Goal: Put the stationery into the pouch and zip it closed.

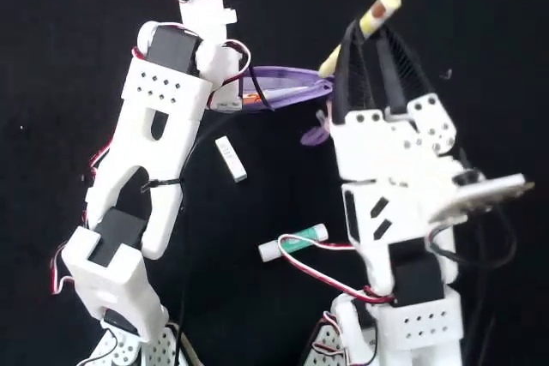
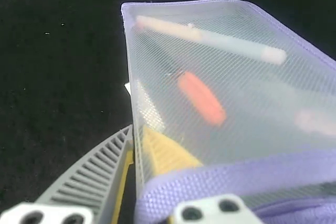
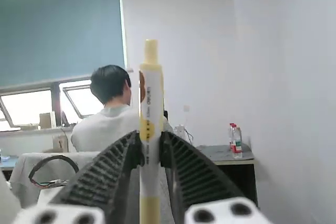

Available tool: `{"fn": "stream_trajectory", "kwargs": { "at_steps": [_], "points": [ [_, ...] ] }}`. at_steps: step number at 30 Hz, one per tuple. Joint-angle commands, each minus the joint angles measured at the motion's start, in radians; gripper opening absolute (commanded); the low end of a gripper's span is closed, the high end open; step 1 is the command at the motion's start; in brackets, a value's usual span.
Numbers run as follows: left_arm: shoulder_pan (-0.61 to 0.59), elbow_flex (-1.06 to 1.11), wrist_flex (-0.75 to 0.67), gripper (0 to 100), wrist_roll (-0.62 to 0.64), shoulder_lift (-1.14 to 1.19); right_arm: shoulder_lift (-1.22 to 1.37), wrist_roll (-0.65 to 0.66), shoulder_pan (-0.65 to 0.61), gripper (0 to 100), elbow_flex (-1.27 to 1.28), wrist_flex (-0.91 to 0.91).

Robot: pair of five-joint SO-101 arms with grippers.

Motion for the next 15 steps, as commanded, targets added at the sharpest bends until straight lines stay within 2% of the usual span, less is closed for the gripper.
{"fn": "stream_trajectory", "kwargs": {
  "at_steps": [1,9,15],
  "points": [
    [0.01,-0.058,0.003,3,0.014,-0.011,-0.111,-0.029,0.002,1.1,0.166,-0.169],
    [0.012,-0.058,0.003,3,0.014,-0.011,-0.05,-0.028,-0.087,1.1,0.346,-0.408],
    [0.015,-0.054,0.003,3,0.014,-0.011,0.151,-0.025,-0.097,1.1,0.334,-0.595]
  ]
}}
